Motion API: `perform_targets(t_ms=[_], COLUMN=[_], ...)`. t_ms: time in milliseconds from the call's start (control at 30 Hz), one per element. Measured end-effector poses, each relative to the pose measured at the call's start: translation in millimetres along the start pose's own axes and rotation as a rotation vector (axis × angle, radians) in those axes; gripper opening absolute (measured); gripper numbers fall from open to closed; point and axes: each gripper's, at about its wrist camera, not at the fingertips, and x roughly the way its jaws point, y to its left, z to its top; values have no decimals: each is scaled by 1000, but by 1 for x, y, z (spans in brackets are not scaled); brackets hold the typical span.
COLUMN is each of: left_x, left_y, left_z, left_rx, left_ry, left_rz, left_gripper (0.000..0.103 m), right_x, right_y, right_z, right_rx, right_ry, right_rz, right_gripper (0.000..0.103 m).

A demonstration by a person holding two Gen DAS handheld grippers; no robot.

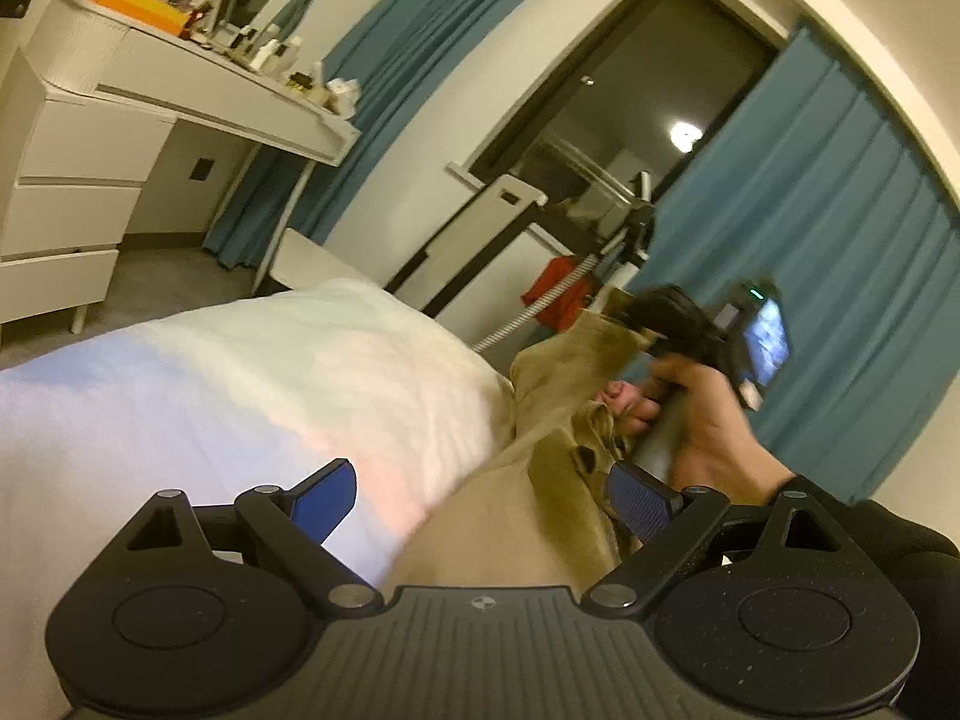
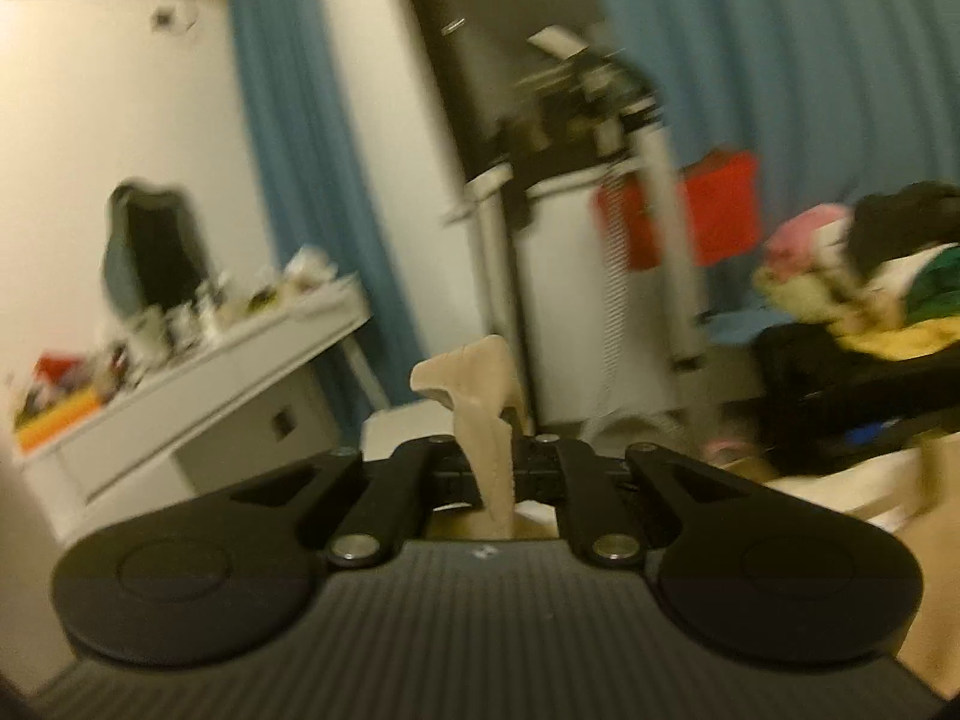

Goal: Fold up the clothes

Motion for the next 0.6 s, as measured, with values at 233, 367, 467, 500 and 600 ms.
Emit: perform_targets(t_ms=[233,367,467,500,600], left_x=[12,28,40,44,51], left_y=[-38,-51,-58,-60,-63], left_z=[-28,-44,-53,-54,-59], left_rx=[135,187,228,238,264], left_ry=[37,79,99,103,112], left_rz=[-2,11,23,25,26], left_gripper=[92,92,92,92,92], right_x=[-27,-19,-11,-10,-16], right_y=[-127,-166,-174,-173,-167], right_z=[-12,-38,-50,-52,-54], right_rx=[89,123,67,47,4], right_ry=[-5,42,98,108,107], right_rz=[-182,-226,-216,-216,-208], right_gripper=[7,9,15,33,93])
